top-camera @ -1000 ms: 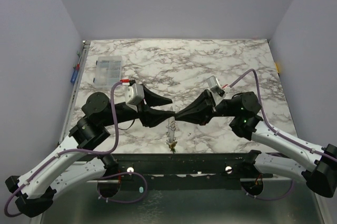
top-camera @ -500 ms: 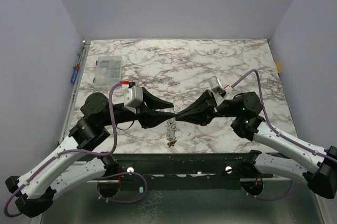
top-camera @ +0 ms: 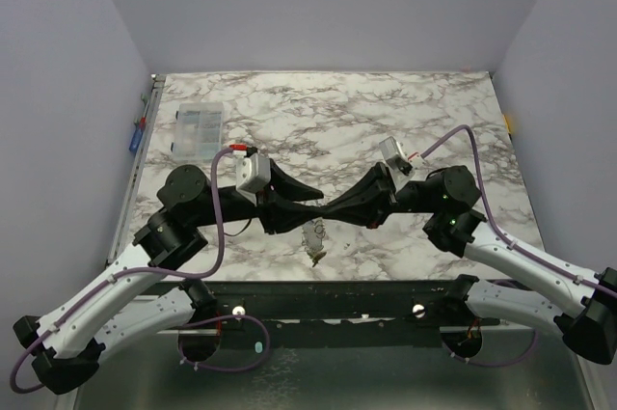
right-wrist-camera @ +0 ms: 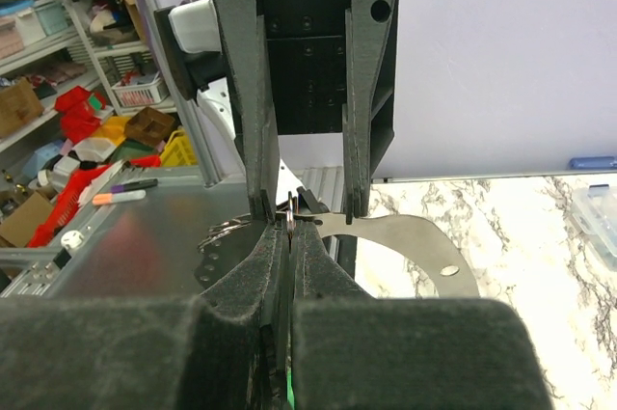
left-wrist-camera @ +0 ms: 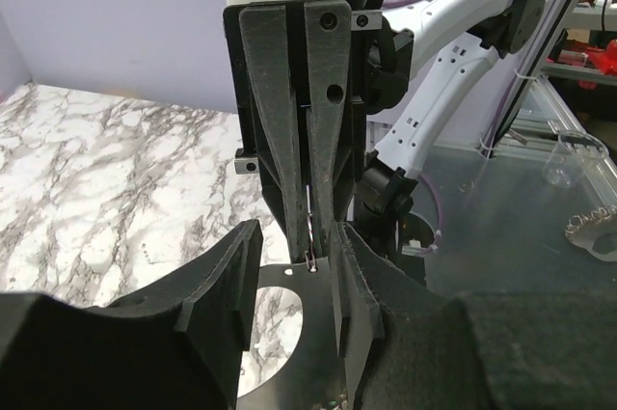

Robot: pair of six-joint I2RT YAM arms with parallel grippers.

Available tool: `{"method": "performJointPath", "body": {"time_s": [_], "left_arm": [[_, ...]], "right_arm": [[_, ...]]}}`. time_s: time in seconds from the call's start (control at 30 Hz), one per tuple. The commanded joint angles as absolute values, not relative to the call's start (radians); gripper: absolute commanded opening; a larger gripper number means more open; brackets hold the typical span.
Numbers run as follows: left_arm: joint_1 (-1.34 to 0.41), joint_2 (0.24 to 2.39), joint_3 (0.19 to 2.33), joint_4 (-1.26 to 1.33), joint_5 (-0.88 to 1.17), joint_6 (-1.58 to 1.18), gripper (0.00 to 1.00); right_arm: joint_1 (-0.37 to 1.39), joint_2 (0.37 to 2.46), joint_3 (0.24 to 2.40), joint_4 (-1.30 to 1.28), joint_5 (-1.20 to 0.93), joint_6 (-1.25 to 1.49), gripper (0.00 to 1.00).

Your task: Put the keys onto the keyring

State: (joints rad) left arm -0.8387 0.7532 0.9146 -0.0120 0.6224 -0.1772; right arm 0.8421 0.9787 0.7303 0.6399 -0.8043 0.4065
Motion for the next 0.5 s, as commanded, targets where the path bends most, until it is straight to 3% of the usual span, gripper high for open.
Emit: {"method": "performJointPath", "body": {"time_s": [0.0, 0.1, 0.2, 0.37, 0.4, 0.47], "left_arm": [[-0.836, 0.773, 0.896, 0.008, 0.662, -0.187, 0.37], [-0.837, 0.778, 0.889, 0.024, 0.666, -0.187, 0.26], [-0.836, 0.776, 0.881, 0.026, 0.661, -0.187, 0.02], [-0.837, 0.767, 0.872, 0.025, 0.642, -0.187, 0.0], [-0.837, 0.766, 0.871, 0.025, 0.635, -0.186, 0.0], [-0.836, 0.764, 0.872, 0.018, 0.624, -0.182, 0.0]], "right_arm": [[0.838, 0.964, 0.774, 0.664, -0.784, 0.393, 0.01], [0.838, 0.962, 0.771, 0.668, -0.788, 0.393, 0.01], [0.838, 0.957, 0.763, 0.687, -0.788, 0.391, 0.01], [0.838, 0.954, 0.757, 0.716, -0.799, 0.393, 0.01], [0.838, 0.956, 0.758, 0.711, -0.8, 0.394, 0.05], [0.838, 0.959, 0.764, 0.691, -0.801, 0.392, 0.24]]}}
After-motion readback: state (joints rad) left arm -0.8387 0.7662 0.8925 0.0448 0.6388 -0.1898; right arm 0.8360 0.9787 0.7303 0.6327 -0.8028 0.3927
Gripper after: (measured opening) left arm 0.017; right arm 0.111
